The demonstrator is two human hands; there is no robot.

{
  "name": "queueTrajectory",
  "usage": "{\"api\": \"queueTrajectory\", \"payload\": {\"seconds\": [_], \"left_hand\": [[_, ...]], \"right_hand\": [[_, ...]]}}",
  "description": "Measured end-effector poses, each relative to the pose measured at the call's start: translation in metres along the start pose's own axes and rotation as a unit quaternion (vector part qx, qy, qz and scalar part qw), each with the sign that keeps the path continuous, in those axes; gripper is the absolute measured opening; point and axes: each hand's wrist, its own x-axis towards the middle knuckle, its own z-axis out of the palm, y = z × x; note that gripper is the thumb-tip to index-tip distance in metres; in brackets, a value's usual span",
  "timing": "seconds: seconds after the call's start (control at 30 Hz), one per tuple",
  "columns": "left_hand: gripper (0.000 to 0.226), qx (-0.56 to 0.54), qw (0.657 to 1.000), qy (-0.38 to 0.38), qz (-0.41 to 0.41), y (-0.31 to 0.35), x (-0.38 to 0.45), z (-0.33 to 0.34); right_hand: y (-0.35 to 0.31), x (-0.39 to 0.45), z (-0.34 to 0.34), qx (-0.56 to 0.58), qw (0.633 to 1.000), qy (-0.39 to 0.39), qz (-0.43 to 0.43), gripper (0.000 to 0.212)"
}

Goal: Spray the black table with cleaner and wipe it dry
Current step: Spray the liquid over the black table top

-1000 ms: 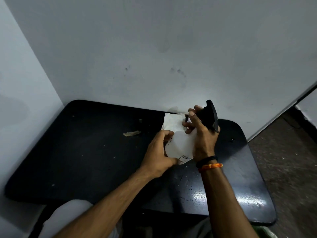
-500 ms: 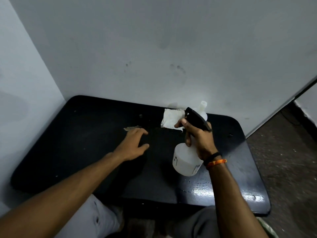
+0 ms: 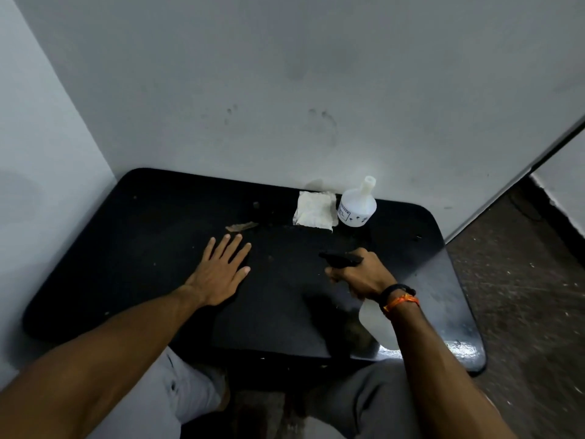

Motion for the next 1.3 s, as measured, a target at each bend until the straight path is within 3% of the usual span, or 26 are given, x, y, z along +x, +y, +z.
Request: {"api": "queueTrajectory", "payload": {"seconds": [0.27, 0.43, 0.6, 0.7, 0.87, 1.07, 1.3], "left_hand": [[0.067, 0.009, 0.999, 0.046, 0.0, -0.004, 0.0, 0.01], [0.065, -0.002, 0.998, 0.067, -0.001, -0.003, 0.0, 0.011], [0.065, -0.001, 0.997, 0.075, 0.0, -0.004, 0.001, 0.015], [0.066, -0.005, 0.997, 0.076, 0.001, -0.004, 0.001, 0.015], [0.067, -0.008, 0.997, 0.078, 0.003, -0.004, 0.001, 0.014], [0.066, -0.006, 0.997, 0.072, 0.002, -0.003, 0.001, 0.013], [0.065, -0.003, 0.997, 0.073, 0.002, -0.005, 0.0, 0.014]], "right_hand": [[0.017, -0.009, 0.003, -0.027, 0.998, -0.034, 0.035, 0.025], [0.03, -0.015, -0.003, -0.048, 0.997, 0.001, 0.059, 0.036], [0.049, -0.018, -0.016, -0.044, 0.988, 0.077, 0.128, 0.023], [0.055, -0.016, -0.022, -0.017, 0.983, 0.117, 0.143, 0.036], [0.052, -0.008, -0.018, 0.017, 0.981, 0.135, 0.138, 0.041], [0.036, 0.004, -0.011, 0.002, 0.977, 0.18, 0.118, 0.032], [0.01, 0.01, 0.003, -0.009, 0.986, 0.16, 0.048, 0.034]]}}
